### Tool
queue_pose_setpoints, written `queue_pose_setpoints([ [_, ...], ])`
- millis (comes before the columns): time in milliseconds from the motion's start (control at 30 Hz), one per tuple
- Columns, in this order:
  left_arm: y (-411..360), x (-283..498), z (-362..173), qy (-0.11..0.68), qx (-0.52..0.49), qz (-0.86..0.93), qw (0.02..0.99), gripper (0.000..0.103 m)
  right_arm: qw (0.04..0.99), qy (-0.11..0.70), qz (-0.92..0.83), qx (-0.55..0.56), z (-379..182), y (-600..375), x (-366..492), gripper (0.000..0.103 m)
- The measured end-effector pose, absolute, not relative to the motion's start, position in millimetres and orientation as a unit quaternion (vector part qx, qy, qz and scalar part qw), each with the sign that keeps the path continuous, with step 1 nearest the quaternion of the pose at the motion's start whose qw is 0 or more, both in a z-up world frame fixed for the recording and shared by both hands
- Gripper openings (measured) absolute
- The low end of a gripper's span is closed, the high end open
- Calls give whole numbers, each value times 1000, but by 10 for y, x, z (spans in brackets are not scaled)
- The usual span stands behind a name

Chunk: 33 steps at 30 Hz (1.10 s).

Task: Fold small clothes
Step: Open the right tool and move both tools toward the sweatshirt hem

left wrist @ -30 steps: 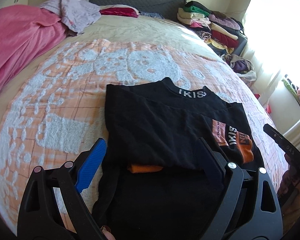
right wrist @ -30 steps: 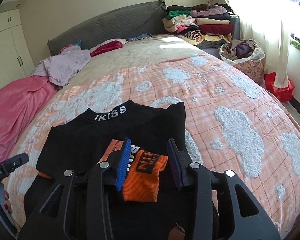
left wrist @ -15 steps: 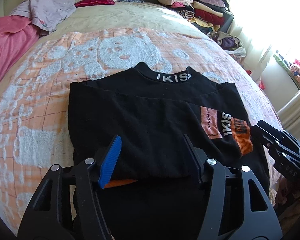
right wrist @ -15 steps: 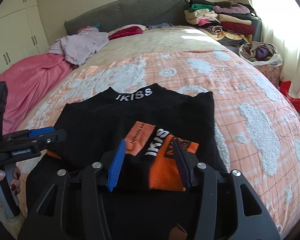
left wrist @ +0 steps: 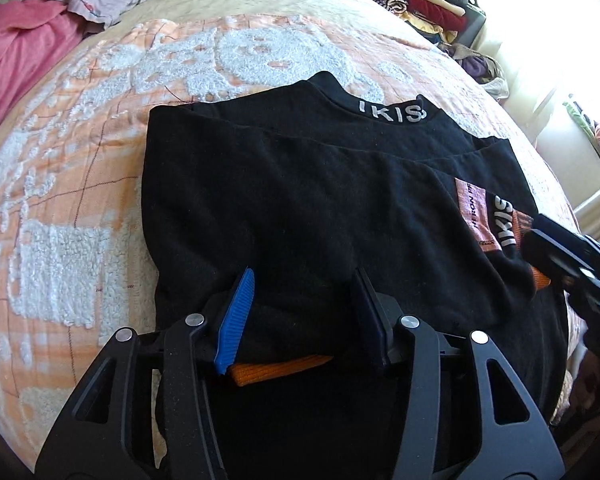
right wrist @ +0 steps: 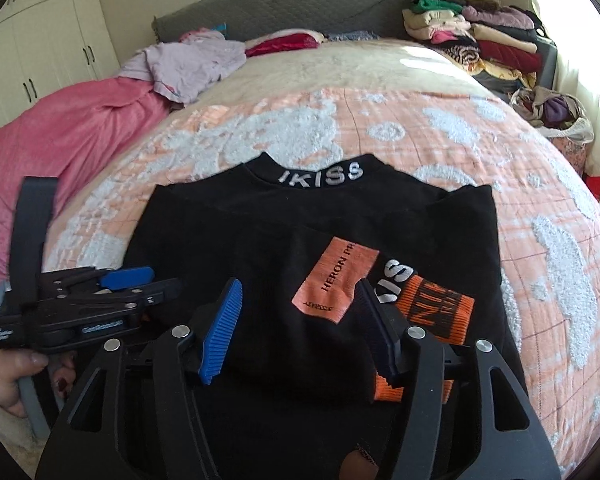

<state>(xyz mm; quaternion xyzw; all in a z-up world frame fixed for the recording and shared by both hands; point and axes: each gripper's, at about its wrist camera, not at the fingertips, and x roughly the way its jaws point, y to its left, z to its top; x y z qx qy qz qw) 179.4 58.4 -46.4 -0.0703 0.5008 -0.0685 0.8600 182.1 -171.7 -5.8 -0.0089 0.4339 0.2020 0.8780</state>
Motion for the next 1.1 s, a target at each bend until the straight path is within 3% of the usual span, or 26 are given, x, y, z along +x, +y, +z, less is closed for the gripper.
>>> queue_pose_setpoints([
  [100,597,1791,-464,500,-70,-70,860,43,871,460,173,-21,-233,-1732,1914,57],
  [167,608,1785,-465,500,-73,-71,860,43,867,469,167,-19,-318,-1781,1937,66],
  [400,619,1759,-463,498,-72,-72,861,43,868,473,153,-19,-496,-1913,1939,66],
  [633,578,1730,-426,497,-62,-67,863,43,879,454,148,3,-333,-1996,1797,67],
  [800,570,1708,-399,495,-61,-64,864,44,882,447,146,24,-199,-2100,1703,74],
  [867,573,1683,-376,493,-63,-63,866,46,884,443,147,32,-150,-2131,1653,82],
  [1100,561,1539,-219,476,-66,-64,874,52,895,419,148,45,56,-2236,1466,84],
])
